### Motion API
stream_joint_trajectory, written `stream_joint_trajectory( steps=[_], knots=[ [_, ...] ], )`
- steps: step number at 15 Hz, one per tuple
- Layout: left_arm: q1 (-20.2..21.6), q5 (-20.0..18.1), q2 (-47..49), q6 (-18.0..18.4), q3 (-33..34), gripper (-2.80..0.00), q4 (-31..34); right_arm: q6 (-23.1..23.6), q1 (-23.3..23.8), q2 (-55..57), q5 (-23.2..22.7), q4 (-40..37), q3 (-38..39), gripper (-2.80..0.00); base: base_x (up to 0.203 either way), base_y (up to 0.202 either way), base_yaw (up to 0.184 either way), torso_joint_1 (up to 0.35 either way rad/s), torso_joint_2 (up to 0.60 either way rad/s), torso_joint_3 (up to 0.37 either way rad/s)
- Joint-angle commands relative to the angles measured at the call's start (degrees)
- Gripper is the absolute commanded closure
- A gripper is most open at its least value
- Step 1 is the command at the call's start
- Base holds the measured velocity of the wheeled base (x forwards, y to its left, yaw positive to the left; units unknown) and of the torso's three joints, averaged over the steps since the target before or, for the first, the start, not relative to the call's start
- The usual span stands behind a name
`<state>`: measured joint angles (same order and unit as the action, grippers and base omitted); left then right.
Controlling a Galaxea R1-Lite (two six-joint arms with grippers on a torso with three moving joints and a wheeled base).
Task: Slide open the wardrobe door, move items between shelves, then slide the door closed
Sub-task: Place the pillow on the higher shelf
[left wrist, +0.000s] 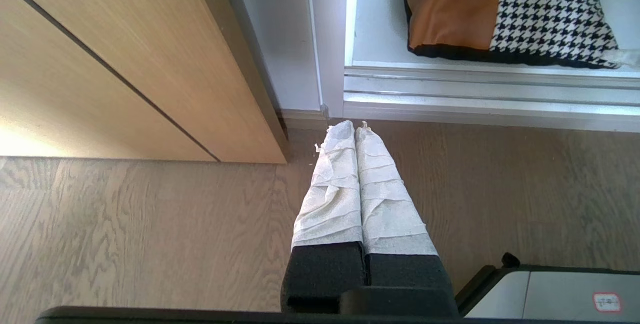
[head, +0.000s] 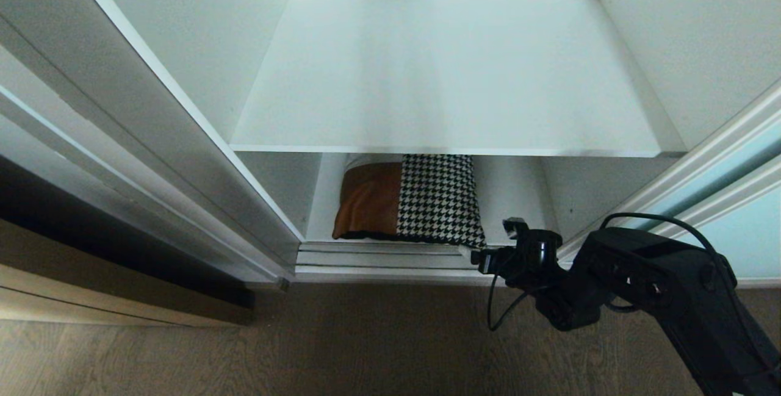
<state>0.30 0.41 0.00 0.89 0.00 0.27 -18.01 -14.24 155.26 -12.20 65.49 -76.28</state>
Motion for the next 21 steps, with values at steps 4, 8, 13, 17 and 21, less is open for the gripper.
stream_joint_trajectory(
  steps=[4,8,13,17,21],
  knots=[
    [0.05,0.02,0.09,-0.01,0.09,0.0,0.0,2.66,1.95,0.49,0.42,-3.7,-6.72,-2.8,0.0,0.0,0.0,0.0,0.0,0.0],
    [0.05,0.02,0.09,-0.01,0.09,0.0,0.0,2.98,2.14,0.16,0.39,-7.29,-14.09,-2.8,0.0,0.0,0.0,0.0,0.0,0.0],
    [0.05,0.02,0.09,-0.01,0.09,0.0,0.0,2.9,1.0,1.33,-0.07,-10.64,-18.29,-2.8,0.0,0.0,0.0,0.0,0.0,0.0],
    [0.05,0.02,0.09,-0.01,0.09,0.0,0.0,2.89,-0.58,3.1,-0.21,-10.61,-18.86,-2.8,0.0,0.0,0.0,0.0,0.0,0.0],
    [0.05,0.02,0.09,-0.01,0.09,0.0,0.0,4.19,-1.53,4.53,0.38,-12.07,-20.21,-2.8,0.0,0.0,0.0,0.0,0.0,0.0]
  ],
)
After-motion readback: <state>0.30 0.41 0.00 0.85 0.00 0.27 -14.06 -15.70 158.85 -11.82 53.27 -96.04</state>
